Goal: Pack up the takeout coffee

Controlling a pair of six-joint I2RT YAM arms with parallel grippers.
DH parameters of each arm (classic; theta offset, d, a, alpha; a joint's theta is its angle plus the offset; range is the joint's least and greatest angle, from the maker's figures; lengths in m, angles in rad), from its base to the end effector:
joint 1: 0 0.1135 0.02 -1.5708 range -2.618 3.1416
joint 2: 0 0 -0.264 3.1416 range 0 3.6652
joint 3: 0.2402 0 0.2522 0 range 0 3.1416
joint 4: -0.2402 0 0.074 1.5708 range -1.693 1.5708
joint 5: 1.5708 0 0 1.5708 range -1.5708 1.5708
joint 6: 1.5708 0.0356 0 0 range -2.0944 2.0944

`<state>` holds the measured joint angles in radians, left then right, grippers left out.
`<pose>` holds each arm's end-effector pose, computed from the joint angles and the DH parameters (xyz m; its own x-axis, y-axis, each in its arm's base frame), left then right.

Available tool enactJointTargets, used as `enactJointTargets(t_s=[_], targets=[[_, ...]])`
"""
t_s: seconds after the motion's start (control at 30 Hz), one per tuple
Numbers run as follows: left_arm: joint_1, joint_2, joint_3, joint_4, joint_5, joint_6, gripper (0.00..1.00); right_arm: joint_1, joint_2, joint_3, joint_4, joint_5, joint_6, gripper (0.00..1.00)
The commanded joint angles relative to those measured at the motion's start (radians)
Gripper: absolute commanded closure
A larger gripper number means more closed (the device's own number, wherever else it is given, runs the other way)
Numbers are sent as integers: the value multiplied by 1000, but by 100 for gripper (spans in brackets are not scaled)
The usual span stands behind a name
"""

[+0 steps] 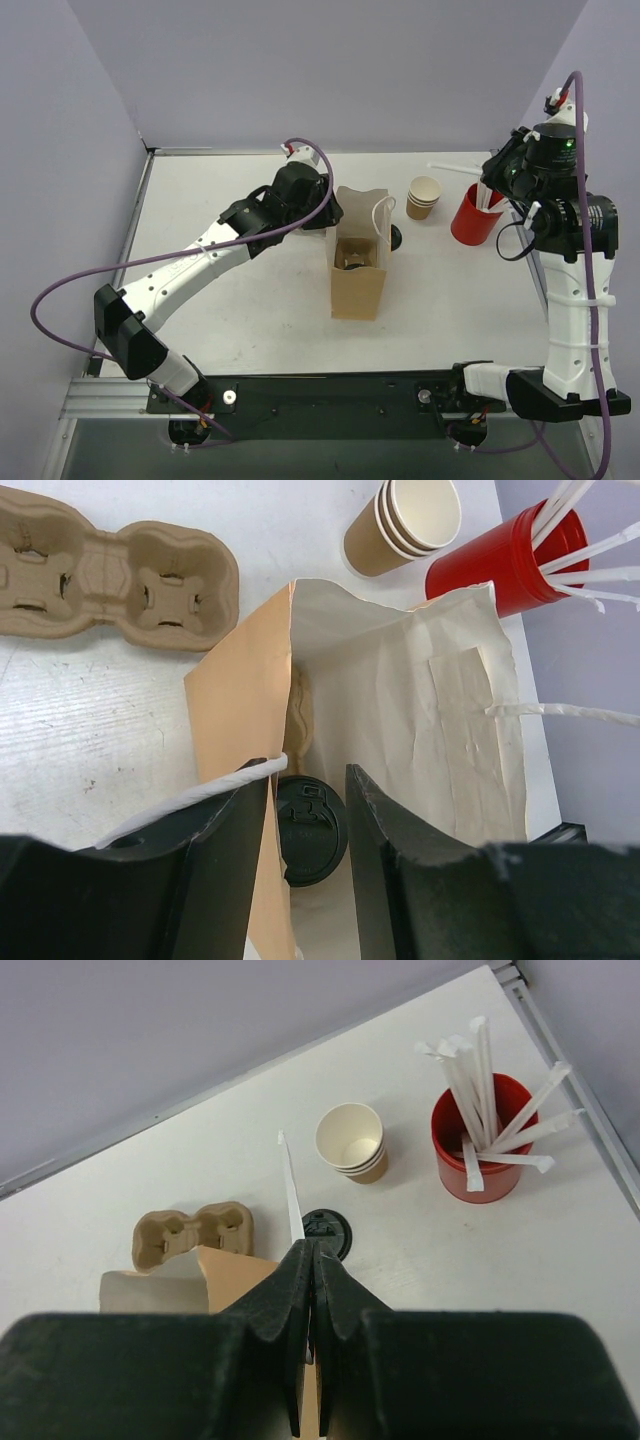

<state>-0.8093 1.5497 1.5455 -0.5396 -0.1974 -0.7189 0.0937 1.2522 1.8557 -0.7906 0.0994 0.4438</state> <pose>0.2485 -0.2506 0.3801 -0.6598 -0.2438 -0.7108 0.2119 0.8472 -0.4872 0.2119 0.0164 0.5323 -0.1655 0.4136 -0.8953 0.0831 0.9104 0.4052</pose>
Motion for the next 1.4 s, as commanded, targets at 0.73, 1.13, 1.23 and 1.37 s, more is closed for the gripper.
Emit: enactJointTargets(t_s=[0.73,1.13,1.23,1.37], targets=[[27,-154,-27,6,39,26,52,51,-93,-18,245,-345,30,100],[42,-197,-36,29,128,16,52,67,-92,0,194,-486,18,100],[50,-223,-38,30,104,6,52,75,-100,13,150,-510,-2,100],[61,-267,-47,62,75,-5,52,86,-134,-12,91,-518,-19,100]])
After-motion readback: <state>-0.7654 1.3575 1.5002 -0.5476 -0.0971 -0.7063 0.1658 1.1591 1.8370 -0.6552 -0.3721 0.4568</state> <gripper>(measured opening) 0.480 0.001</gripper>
